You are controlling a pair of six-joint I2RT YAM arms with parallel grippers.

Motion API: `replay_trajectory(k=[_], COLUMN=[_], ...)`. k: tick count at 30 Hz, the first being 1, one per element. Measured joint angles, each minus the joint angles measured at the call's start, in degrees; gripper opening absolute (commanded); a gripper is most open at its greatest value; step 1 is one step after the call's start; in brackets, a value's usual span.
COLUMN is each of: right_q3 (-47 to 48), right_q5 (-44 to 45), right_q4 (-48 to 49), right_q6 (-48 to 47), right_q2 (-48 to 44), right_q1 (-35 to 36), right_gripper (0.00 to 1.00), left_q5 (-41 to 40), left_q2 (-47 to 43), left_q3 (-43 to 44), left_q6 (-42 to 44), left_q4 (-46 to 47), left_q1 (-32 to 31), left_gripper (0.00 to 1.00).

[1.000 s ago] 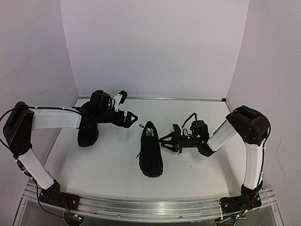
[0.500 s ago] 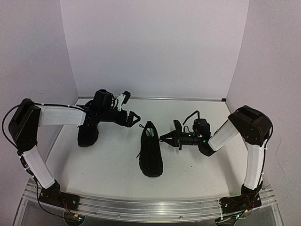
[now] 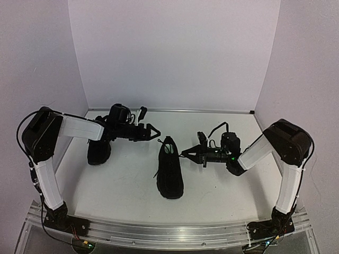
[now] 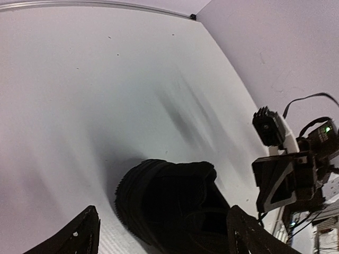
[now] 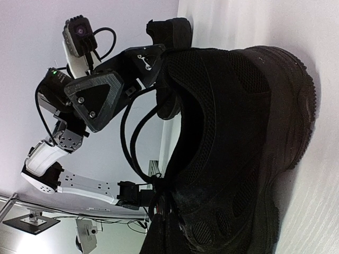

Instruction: Tie the shoes

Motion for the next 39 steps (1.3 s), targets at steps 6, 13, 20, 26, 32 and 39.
replay_trajectory(k=[6,13,20,26,32,39], right_q3=[-0.1,-0.1,-0.08,-0.06,-0.06,-0.06], right_q5=[0.03,0.03,0.01,0.01,0.03,0.03], right_q4=[0.0,0.0,0.0,0.0,0.0,0.0], right_q6=[-0.17,-0.15,-0.15,-0.15,-0.15,-0.15], right_q2=[0.0,0.0,0.0,0.0,0.0,0.0], right_q1=[0.01,0.02,0.05,0.41,0.65,0.65], right_gripper=[0.0,0.0,0.0,0.0,0.0,0.0], left_q5=[5.27,8.89,8.01,5.56,4.81,4.44], left_q2=[3.66,5.58,2.57,-1.57,-2.31,-2.25], left_q3=[-1.08,-2.31,-8.01,-11.67,-10.05,-6.62], left_q6=[-10.55,-17.96,-20.39,-21.91,-19.62,-18.25], left_q4=[10.35,18.16,18.47,18.95,17.61,16.05], left_q1=[-0.04,-0.07,-0.07,-1.24,-5.57,-7.31], left_gripper=[0.76,0.71,0.74,0.74,0.72,0.69])
